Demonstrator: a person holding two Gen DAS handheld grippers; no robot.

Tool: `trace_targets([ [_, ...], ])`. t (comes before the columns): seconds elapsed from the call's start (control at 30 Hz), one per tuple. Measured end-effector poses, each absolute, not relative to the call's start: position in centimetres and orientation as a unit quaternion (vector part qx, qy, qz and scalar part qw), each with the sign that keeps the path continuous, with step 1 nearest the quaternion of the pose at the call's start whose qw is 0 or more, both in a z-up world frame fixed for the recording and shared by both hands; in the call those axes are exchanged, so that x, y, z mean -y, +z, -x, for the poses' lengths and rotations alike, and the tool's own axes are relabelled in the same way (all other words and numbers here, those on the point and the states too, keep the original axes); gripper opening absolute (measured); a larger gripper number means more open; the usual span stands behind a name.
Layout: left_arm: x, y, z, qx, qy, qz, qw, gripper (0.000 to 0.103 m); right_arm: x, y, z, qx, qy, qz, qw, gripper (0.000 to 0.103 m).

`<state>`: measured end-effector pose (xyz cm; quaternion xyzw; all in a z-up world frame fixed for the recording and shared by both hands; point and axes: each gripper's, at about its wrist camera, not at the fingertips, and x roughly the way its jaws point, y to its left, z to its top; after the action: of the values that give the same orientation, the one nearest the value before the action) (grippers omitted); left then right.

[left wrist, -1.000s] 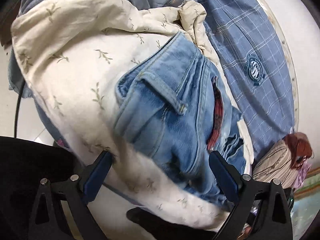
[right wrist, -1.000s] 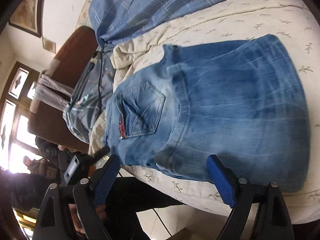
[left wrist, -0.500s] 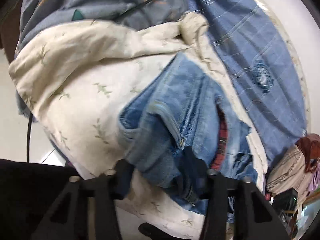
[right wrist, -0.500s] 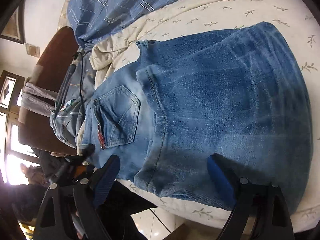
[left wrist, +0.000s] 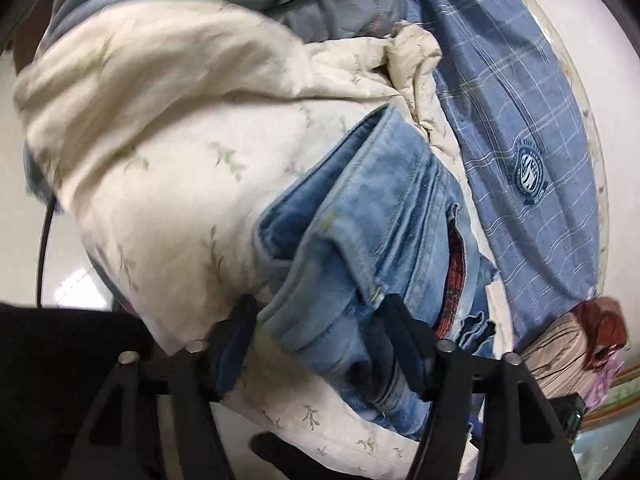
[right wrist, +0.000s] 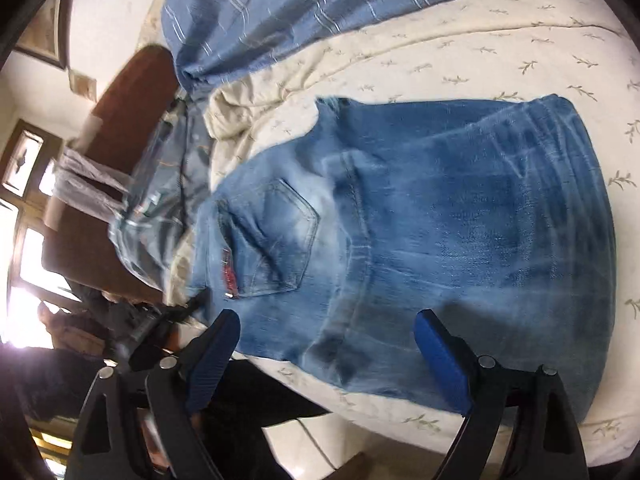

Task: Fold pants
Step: 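Grasp the jeans waistband edge with the left gripper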

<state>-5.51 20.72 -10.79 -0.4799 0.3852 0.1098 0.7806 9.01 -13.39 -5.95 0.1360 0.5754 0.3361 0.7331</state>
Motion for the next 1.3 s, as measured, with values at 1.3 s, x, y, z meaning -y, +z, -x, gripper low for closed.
trace_targets([
  [1.3,-17.6,-6.8,4.3,-0.406,0.154,0.297,0.85,0.028,7.7,-4.4,-14.3,-0.574,0.315,-0.028,0.756,0.098],
])
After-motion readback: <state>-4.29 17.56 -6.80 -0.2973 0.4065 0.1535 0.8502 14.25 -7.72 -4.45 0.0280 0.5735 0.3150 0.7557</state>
